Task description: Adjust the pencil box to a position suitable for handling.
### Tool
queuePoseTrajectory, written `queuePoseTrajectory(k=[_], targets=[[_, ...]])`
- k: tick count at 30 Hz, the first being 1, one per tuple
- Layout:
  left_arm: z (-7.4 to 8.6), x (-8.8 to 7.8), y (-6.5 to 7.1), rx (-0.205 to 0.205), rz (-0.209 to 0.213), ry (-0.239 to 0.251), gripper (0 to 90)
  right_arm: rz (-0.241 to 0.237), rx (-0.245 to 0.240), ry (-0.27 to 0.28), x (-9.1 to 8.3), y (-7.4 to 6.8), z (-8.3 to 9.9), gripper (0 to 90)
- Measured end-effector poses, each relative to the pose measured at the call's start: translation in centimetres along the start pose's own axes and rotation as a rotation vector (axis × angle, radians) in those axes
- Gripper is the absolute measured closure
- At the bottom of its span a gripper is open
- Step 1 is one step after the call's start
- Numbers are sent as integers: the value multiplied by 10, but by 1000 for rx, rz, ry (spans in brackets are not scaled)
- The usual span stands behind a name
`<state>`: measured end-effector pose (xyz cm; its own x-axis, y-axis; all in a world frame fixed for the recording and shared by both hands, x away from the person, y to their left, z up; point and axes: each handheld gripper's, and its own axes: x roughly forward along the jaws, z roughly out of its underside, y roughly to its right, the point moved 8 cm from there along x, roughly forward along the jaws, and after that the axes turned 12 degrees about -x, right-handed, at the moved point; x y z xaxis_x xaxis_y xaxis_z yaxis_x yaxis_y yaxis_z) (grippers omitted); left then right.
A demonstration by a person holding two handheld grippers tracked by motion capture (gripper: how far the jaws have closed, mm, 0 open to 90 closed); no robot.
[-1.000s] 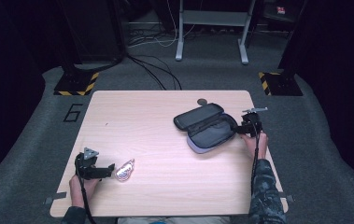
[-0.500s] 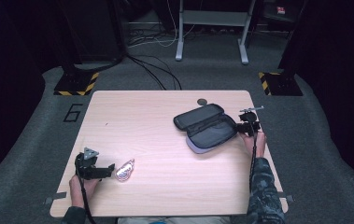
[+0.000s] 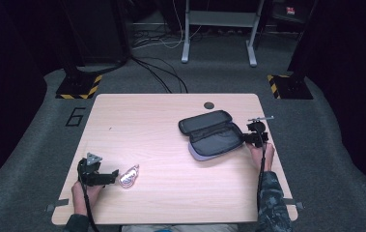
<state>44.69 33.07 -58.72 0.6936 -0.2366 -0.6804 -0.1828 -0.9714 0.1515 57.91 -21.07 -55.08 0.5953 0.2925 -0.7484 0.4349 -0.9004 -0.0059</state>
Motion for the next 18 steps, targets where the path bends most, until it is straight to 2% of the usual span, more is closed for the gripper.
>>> queuePoseTrajectory(k=[10, 16, 18], targets=[[0, 0, 0, -1, -1, -1, 4, -17, 11, 15, -9, -17, 11, 802], [1, -1, 0, 4, 3, -9, 4, -28, 9, 19, -13, -32, 17, 791], [1, -1, 0, 6, 4, -10, 4, -31, -18, 27, -15, -37, 20, 781]])
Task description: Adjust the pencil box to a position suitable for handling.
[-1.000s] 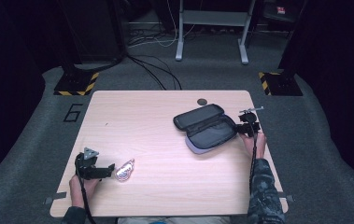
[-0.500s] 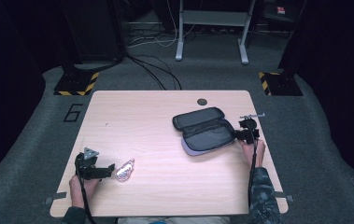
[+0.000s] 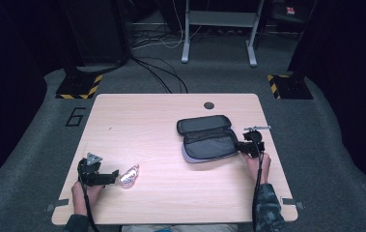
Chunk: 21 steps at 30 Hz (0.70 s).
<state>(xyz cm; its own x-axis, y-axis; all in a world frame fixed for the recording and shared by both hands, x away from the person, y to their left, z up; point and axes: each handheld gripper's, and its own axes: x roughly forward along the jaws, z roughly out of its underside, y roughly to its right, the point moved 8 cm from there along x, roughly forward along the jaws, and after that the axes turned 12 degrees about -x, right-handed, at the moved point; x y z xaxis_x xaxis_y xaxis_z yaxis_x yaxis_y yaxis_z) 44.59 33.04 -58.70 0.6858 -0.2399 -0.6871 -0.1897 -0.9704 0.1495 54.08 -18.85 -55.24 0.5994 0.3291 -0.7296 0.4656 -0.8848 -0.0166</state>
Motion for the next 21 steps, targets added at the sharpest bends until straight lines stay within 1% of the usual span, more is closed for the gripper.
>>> queuePoseTrajectory(k=[1, 2, 3, 5, 6, 8, 10, 11, 13, 14, 15, 17, 18, 19, 20, 21], targets=[[0, 0, 0, 0, 0, 0, 4, 0, 0, 0, 0, 0, 0, 781], [0, 0, 0, -1, 2, 0, 4, -9, 7, 5, -1, -6, 1, 777], [0, 0, 0, -1, 2, 0, 4, -9, 7, 5, -1, -6, 1, 777], [0, 0, 0, 0, 0, 0, 4, -13, 9, 8, -2, -11, 2, 774], [0, 0, 0, -1, 0, 0, 4, -13, -6, 6, -2, -11, 4, 773], [0, 0, 0, -1, 0, 0, 4, -18, -4, 11, -3, -17, 5, 767], [0, 0, 0, 0, 0, 0, 4, -23, -1, 12, -4, -19, 5, 765], [0, 0, 0, -1, 1, 0, 4, -27, -1, 16, -5, -24, 7, 760], [0, 0, 0, -1, 0, 0, 4, -30, -6, 19, -5, -26, 7, 756], [0, 0, 0, 0, 0, 1, 4, -37, 3, 20, -5, -30, 7, 751], [0, 0, 0, -1, 0, 1, 4, -46, -4, 25, -5, -35, 8, 743], [0, 0, 0, -1, 0, 1, 4, -45, -4, 24, -5, -37, 8, 743], [0, 0, 0, -1, 0, 1, 4, -49, -13, 31, -5, -43, 8, 740], [0, 0, 0, -1, 0, 1, 4, -49, -13, 31, -5, -43, 8, 740], [0, 0, 0, 0, 0, 1, 4, -53, -3, 34, -5, -49, 8, 738], [0, 0, 0, 0, 1, 0, 4, -55, -8, 36, -5, -50, 9, 738]])
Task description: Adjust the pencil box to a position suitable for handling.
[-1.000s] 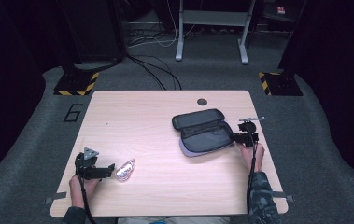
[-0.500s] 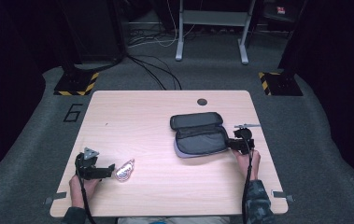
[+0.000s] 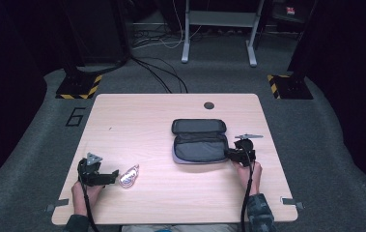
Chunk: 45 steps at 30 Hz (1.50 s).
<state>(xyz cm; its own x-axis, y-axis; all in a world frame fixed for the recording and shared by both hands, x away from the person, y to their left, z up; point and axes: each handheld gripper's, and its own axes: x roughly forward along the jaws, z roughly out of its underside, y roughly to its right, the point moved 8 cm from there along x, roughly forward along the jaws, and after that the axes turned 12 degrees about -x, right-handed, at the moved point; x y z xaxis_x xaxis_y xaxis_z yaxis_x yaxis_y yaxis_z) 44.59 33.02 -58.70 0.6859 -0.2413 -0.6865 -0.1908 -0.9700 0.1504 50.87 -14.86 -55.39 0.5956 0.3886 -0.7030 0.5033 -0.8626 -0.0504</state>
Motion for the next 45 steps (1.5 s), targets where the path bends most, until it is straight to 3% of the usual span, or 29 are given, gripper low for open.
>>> queuePoseTrajectory(k=[16, 31, 36, 38, 40, 41, 43, 45], targets=[[0, 0, 0, 0, 1, 1, 4, -55, -27, 26, 11, -48, -5, 732], [0, 0, 0, 0, 1, 2, 4, -51, -107, 38, 9, -66, 1, 759], [0, 0, 0, 0, 1, 2, 4, -99, -77, 50, 9, -72, 3, 751], [0, 0, 0, 0, 2, 2, 4, -114, -82, 55, 9, -76, 3, 731], [0, 0, 0, 0, 2, 2, 4, -121, -75, 65, 9, -80, 2, 609], [0, 0, 0, 1, 1, -1, 4, -121, -75, 65, 9, -80, 2, 609], [0, 0, 0, 1, 1, 0, 4, -130, -70, 68, 8, -79, 3, 505], [0, 0, 0, 1, 0, 1, 4, -118, -79, 81, -1, -76, 5, 344]])
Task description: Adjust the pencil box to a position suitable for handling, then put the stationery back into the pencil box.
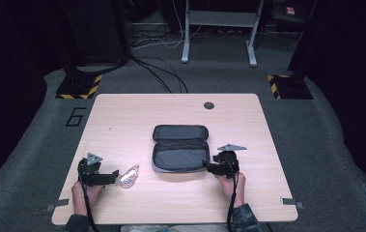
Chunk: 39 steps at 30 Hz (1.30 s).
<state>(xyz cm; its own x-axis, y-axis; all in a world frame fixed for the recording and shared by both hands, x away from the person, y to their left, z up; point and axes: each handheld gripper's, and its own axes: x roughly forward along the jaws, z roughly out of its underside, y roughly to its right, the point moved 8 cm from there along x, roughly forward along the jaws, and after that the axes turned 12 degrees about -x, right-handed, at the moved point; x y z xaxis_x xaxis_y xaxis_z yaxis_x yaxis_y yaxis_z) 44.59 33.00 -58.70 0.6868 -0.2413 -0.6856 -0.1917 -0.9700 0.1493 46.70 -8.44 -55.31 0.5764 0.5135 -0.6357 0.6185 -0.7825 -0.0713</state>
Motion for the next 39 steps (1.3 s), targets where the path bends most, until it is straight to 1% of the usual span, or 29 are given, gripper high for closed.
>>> queuePoseTrajectory(k=[1, 2, 3, 4, 5, 6, 7, 9, 11, 12, 13, 14, 15, 16, 20, 21, 22, 23, 24, 25, 28, 29, 30, 32, 34, 35, 37, 38, 39], targets=[[0, 0, 0, 0, 0, 0, 5, 0, 0, 0, 0, 0, 0, 344], [0, 0, 0, 1, 1, -5, 5, 12, 3, 10, -9, 2, 2, 272], [0, 0, 0, 1, 1, -5, 6, 12, 3, 10, -9, 2, 2, 272], [1, -1, 0, 6, 6, -15, 5, 40, -11, 5, -18, 6, 6, 189], [1, -1, 0, 6, 6, -15, 5, 40, -11, 5, -18, 6, 6, 189], [0, 1, 1, 3, 3, 9, 5, 62, -23, 6, -23, 10, 9, 169], [0, 1, 1, 3, 4, 10, 5, 80, -28, 8, -28, 13, 12, 144], [0, 0, 1, 4, 6, 5, 5, 113, -38, -2, -37, 23, 22, 133], [0, 0, 1, 4, 6, 5, 6, 144, -29, -16, -44, 34, 33, 79], [0, 0, 1, 4, 6, 5, 5, 159, -17, -20, -47, 39, 39, 66], [0, 0, 1, 4, 6, 5, 5, 182, 7, -21, -53, 50, 49, 46], [0, 0, 0, 1, 2, 5, 5, 194, 14, -29, -55, 54, 53, 30], [0, 0, 0, 1, 2, 5, 8, 218, 27, -45, -58, 60, 59, 23], [-1, 0, 0, -10, 6, 7, 11, 236, 26, -47, -60, 65, 64, 23], [-1, -3, -1, -33, 29, 12, 18, 267, 44, -68, -63, 77, 81, 19], [-1, -3, -1, -33, 29, 12, 7, 267, 44, -68, -63, 77, 81, 19], [-1, -4, -1, -46, 37, 15, 2, 294, 16, -55, -67, 80, 82, 34], [-1, -6, -1, -50, 36, 26, 2, 323, -1, -72, -68, 82, 83, 30], [-1, -8, 0, -49, 40, 30, 2, 323, -1, -72, -68, 82, 83, 30], [-1, -11, 2, -50, 48, 35, 2, 330, 6, -104, -66, 84, 87, 13], [-3, -21, 11, -33, 67, 48, 2, 323, -7, -100, -67, 85, 87, 21], [-4, -23, 15, -28, 73, 57, 2, 328, 8, -101, -65, 85, 87, 11], [-4, -27, 21, -11, 86, 42, 3, 325, 12, -107, -65, 84, 87, 11], [-6, -30, 29, 4, 97, 50, 2, 326, 14, -103, -65, 85, 87, 10], [-7, -34, 39, 15, 123, 50, 2, 328, 11, -97, -65, 85, 87, 10], [-8, -34, 43, 17, 127, 57, 2, 330, 13, -95, -64, 85, 87, 10], [-8, -34, 56, 46, 152, 50, 3, 330, 12, -95, -64, 85, 87, 10], [-7, -34, 62, 60, 165, 47, 54, 330, 13, -95, -64, 85, 87, 10], [-6, -31, 71, 73, 179, 45, 60, 330, 12, -95, -64, 85, 87, 10]])
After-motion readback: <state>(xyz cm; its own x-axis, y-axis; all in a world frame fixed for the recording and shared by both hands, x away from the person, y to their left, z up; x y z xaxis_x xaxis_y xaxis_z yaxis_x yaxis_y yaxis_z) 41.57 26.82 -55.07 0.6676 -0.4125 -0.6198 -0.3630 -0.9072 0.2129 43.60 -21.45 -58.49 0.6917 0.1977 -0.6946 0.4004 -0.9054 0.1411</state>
